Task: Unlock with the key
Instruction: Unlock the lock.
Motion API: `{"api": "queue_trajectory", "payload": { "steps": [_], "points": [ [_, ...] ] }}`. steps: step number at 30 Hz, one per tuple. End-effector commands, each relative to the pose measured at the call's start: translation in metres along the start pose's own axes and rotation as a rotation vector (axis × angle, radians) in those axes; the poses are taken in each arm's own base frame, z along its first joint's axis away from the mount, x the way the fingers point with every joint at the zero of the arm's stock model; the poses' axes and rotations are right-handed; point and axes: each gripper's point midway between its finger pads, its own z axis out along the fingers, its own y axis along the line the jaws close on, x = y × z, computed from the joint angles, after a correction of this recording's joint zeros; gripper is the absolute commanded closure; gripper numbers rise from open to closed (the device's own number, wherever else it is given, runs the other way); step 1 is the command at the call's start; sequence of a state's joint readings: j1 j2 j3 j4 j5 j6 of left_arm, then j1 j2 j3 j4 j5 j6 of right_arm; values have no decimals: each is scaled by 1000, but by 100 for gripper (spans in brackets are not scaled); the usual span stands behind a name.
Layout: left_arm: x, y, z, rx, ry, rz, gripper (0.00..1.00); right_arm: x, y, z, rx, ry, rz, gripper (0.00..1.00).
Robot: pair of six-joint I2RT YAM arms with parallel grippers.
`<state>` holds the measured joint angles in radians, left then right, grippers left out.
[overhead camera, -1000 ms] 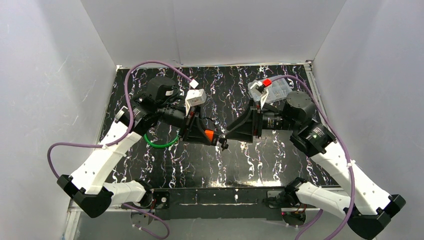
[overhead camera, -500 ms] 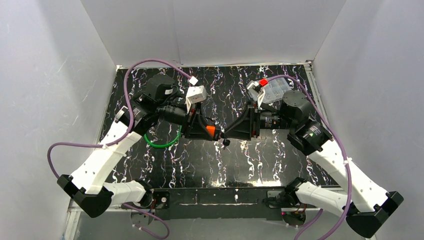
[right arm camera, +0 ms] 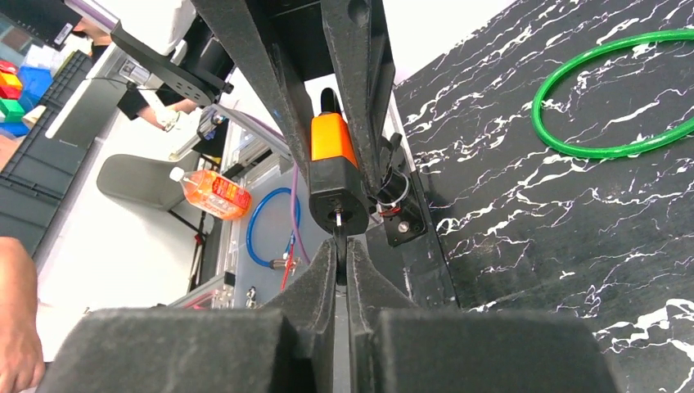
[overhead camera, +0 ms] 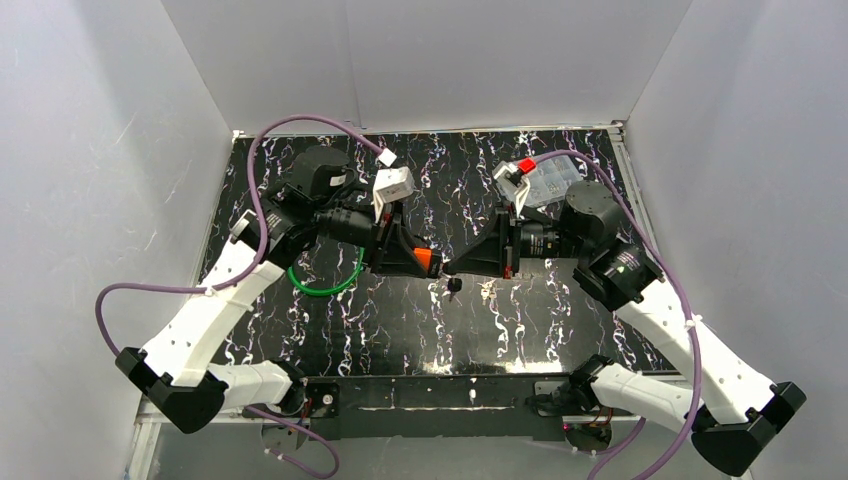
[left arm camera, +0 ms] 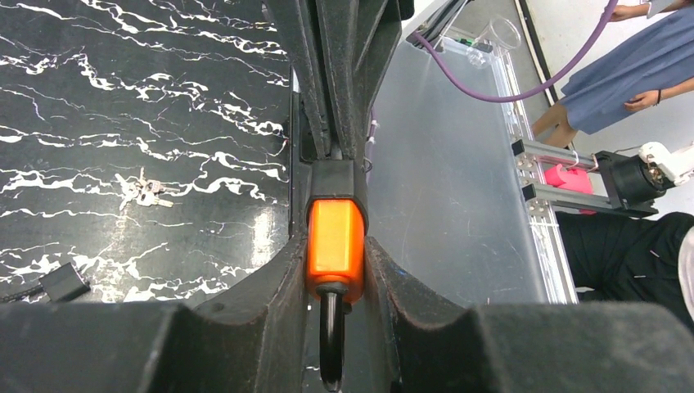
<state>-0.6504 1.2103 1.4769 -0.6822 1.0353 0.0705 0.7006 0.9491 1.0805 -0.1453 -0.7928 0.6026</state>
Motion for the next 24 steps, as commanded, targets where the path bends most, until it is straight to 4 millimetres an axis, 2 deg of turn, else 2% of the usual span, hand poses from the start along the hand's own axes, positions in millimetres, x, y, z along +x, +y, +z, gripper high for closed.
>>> {"api": "queue_trajectory", "payload": {
  "steps": [1,8,16,19,24],
  "points": [
    [-24,-14,-6,27,-54,93,100,-5,3,3,-29,-18,-6,98],
    [-27,-12,-6,27,-56,143,100,-13,1,10,-40,-50,81,99],
    [-43,-6,-13,-48,-68,498,100,-22,-12,25,-21,-34,240,99],
    [-41,-8,-13,-69,-43,623,100,-25,-13,27,-23,-34,264,99],
    [-39,-9,-14,-96,-21,777,100,-36,-5,26,-61,-52,276,99]
  ]
}}
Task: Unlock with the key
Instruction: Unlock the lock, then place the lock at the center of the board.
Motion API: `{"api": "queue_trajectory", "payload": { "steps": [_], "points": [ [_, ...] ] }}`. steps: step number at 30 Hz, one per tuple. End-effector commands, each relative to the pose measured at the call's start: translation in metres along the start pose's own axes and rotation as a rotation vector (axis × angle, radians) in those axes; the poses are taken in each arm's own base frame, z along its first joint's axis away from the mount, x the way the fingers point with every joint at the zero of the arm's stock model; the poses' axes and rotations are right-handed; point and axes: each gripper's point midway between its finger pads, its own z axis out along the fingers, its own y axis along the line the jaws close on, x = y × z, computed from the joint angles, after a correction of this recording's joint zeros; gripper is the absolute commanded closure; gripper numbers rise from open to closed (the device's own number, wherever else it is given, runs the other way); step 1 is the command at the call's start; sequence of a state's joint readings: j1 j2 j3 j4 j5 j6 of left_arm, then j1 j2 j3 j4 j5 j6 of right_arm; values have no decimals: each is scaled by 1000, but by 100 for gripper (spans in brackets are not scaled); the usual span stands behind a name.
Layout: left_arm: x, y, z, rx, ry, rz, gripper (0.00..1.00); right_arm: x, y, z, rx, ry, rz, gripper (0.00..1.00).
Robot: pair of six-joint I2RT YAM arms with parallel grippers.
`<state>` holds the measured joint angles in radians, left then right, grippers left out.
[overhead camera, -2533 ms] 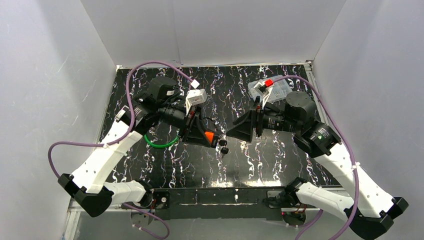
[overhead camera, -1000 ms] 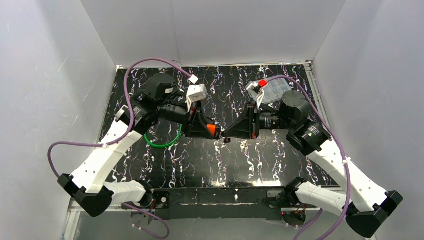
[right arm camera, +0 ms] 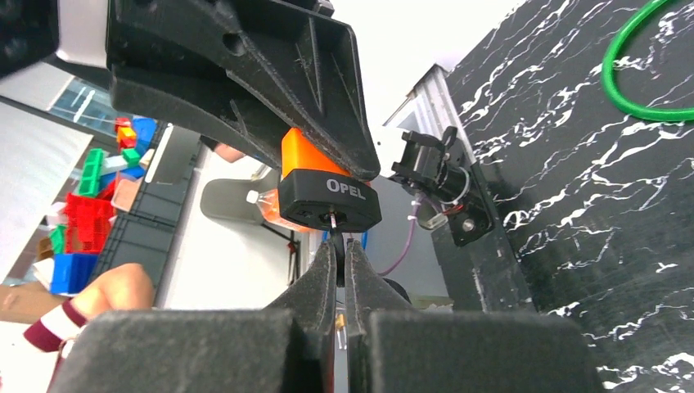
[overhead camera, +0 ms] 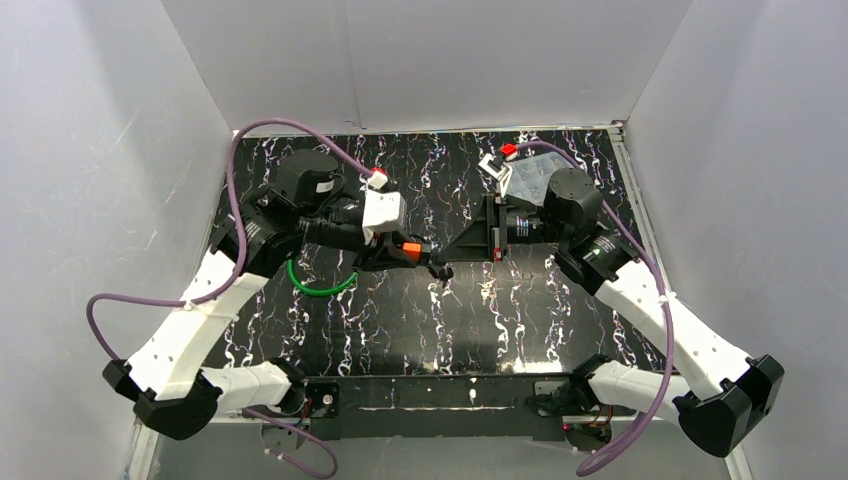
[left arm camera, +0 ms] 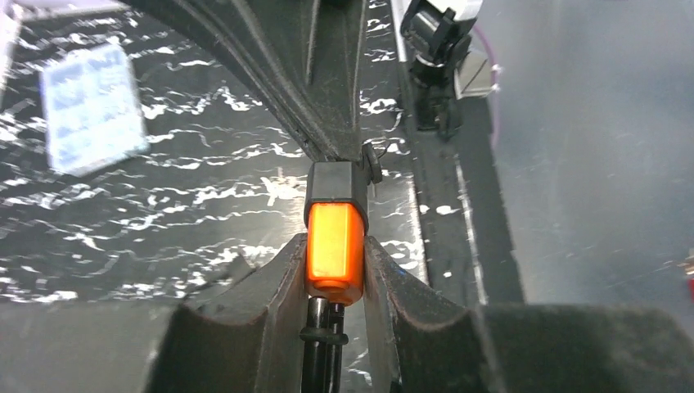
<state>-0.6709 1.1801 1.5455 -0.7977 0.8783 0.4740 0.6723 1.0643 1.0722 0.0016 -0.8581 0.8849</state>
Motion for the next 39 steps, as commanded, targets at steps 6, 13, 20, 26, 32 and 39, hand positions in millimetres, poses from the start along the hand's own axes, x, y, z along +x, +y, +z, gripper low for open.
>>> {"api": "queue_trajectory", "payload": {
  "steps": [6,13,20,26,32,39],
  "points": [
    [-43,-10,-5,-16,-93,427,100,-24,17,9,-55,-37,52,99],
    [-24,-22,-1,13,-68,214,100,-22,12,-3,65,-38,-16,37],
    [-12,-29,4,30,-58,32,100,-33,26,-32,190,-145,-273,24],
    [-9,-24,11,56,-48,-135,100,-29,44,-41,158,-164,-412,20],
    [-6,-11,21,77,-57,-311,100,-8,36,-31,186,-94,-463,21],
    [6,-3,19,79,-71,-408,100,-18,1,-43,409,-135,-418,18]
  ]
}}
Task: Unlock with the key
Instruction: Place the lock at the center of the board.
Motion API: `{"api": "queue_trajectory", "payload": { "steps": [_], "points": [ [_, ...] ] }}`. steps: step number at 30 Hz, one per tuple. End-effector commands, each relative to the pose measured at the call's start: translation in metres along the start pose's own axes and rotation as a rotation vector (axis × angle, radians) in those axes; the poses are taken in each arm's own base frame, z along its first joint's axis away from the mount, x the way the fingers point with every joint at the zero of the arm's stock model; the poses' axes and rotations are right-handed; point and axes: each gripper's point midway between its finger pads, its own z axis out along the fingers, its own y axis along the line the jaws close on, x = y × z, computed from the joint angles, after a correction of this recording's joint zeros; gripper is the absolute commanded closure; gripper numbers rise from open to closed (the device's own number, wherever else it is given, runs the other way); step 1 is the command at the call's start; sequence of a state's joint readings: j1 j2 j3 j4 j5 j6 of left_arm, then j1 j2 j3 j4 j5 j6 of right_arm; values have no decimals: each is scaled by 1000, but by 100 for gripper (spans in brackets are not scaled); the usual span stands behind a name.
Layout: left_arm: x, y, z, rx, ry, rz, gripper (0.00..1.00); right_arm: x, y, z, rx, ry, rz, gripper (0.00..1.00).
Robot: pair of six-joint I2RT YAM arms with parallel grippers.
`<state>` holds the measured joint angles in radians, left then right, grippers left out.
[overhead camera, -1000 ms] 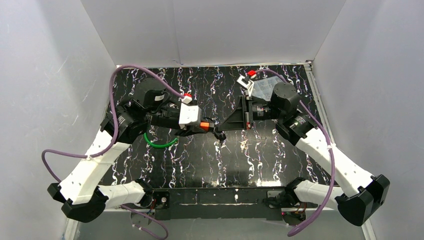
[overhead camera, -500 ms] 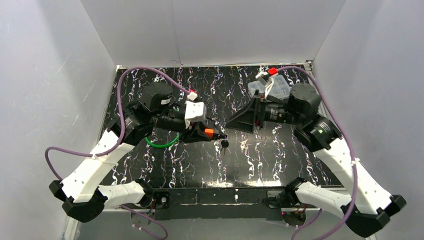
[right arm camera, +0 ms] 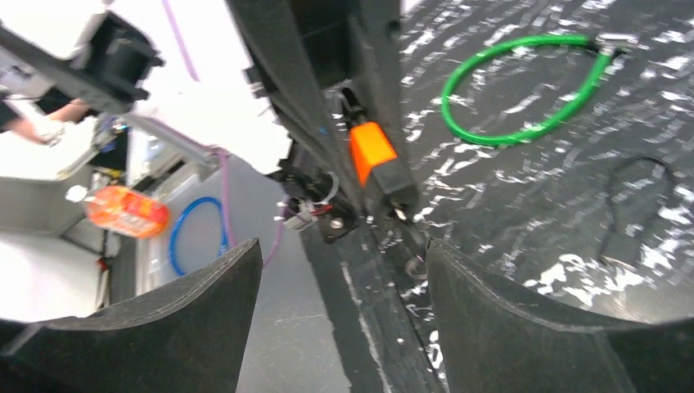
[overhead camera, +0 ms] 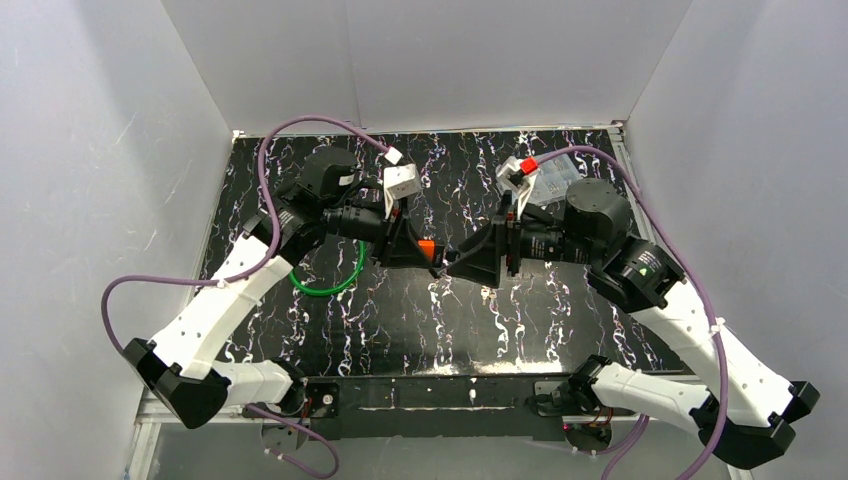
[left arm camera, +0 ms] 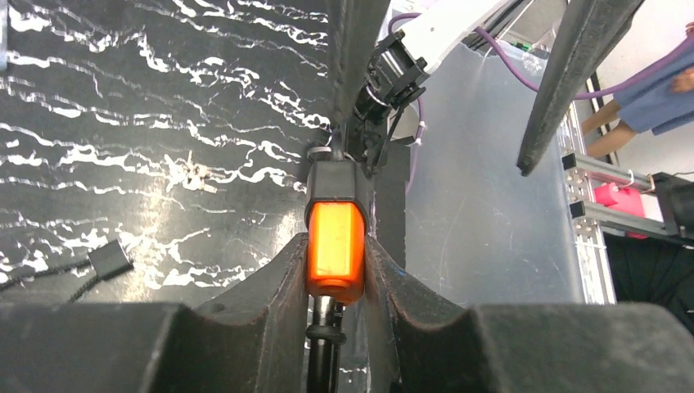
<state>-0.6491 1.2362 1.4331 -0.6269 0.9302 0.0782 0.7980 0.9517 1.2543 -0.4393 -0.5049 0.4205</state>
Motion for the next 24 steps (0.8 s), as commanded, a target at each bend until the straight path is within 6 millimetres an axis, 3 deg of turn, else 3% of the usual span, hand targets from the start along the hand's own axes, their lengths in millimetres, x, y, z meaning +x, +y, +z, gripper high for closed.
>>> {"api": "queue_trajectory", "payload": {
  "steps": [1,6,9,11,13,16,18,21,24],
  "points": [
    [-2,-17,-7,56,-35,-4,100,-12,-30,-16,225,-71,-27,17],
    [16,-15,-7,58,2,18,100,4,-69,-32,435,-117,62,16],
    [29,-12,-4,72,28,4,100,7,-97,-57,627,-157,40,15],
    [34,-13,-3,93,38,-1,100,2,-130,-95,877,-202,-55,15],
    [34,-13,-1,108,38,2,100,-14,-167,-152,1215,-337,-168,14],
    [28,-12,2,122,28,3,100,-26,-195,-189,1374,-437,-387,13],
    [25,-12,2,128,20,2,100,-25,-213,-211,1445,-472,-360,13],
    [23,-9,4,115,12,8,100,-18,-236,-223,1452,-451,-194,13],
    [27,2,8,80,21,-4,100,-25,-226,-206,1330,-479,-151,12]
  ]
}}
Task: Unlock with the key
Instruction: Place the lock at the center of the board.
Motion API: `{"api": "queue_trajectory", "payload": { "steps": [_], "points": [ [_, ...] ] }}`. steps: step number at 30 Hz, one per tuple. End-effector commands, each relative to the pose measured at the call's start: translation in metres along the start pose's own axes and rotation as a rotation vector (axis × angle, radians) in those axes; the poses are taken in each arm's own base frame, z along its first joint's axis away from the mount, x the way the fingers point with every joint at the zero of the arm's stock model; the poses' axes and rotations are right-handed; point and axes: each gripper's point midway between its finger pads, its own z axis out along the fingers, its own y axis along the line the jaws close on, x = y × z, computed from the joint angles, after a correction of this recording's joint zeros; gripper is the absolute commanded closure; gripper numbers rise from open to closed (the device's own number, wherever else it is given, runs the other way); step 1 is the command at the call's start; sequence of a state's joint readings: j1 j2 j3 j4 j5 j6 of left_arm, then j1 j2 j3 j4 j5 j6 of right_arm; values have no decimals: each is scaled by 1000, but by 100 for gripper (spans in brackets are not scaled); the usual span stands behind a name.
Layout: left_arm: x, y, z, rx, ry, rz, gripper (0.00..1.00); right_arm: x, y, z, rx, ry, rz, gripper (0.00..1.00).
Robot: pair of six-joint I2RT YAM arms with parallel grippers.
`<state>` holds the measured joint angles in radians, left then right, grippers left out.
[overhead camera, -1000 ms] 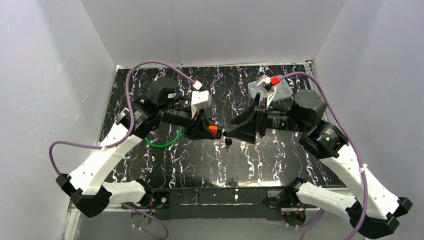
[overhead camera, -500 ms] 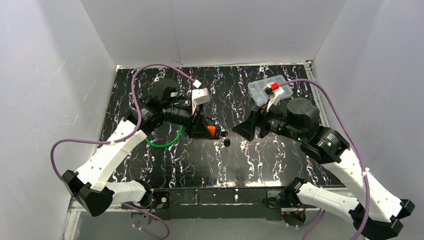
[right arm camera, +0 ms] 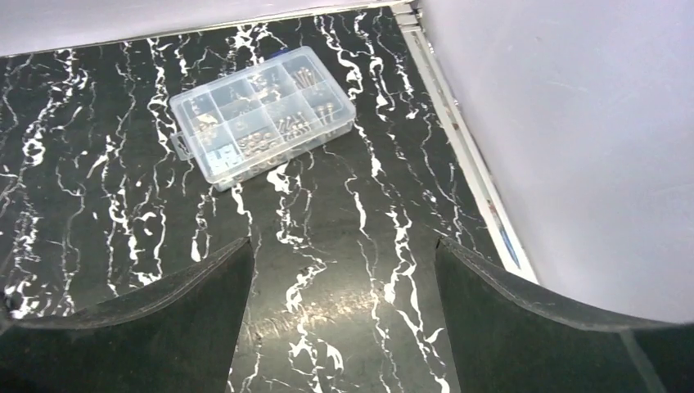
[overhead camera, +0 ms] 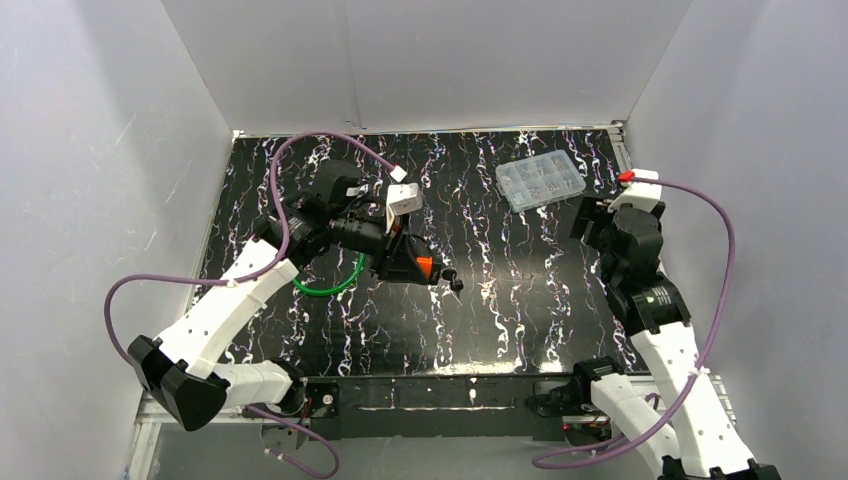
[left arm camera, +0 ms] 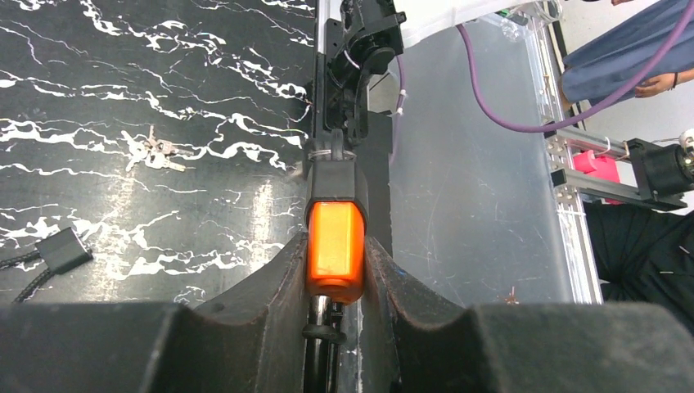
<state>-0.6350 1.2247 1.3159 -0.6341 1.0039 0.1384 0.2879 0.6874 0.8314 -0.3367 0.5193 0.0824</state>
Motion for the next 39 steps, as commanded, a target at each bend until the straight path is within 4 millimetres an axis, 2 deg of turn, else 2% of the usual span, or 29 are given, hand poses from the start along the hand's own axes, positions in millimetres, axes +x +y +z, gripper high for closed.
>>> {"api": "queue_trajectory", "payload": {
  "steps": [1,8,15,17,19,22,24,26,28,31,34,37,39],
  "points": [
    [-6,5,4,5,-18,24,100,-49,26,-12,-164,-102,138,12],
    [25,54,34,-1,84,-68,100,-51,57,-33,-346,4,202,11],
    [64,84,65,20,235,-78,100,-41,74,-38,-416,97,263,10],
    [68,103,74,-2,264,-79,100,-38,72,-36,-402,107,274,10],
    [62,121,85,-18,266,-84,100,-37,64,-34,-350,97,284,10],
    [41,145,104,-15,240,-106,100,-37,50,-31,-277,66,277,10],
    [24,162,117,-17,209,-103,100,-28,30,-23,-150,85,276,9],
    [17,177,128,-16,194,-107,100,-12,10,-16,-23,109,271,9],
    [12,188,136,-22,174,-100,100,0,0,-7,24,107,239,9],
    [9,205,146,-37,148,-93,100,0,-22,8,114,53,247,9],
    [7,222,156,-41,136,-119,100,-8,-23,20,111,28,244,9],
    [7,238,167,-40,132,-181,100,-17,-4,24,15,53,260,8],
    [9,246,173,-36,137,-193,100,-15,9,22,-51,81,280,8]
  ]
}}
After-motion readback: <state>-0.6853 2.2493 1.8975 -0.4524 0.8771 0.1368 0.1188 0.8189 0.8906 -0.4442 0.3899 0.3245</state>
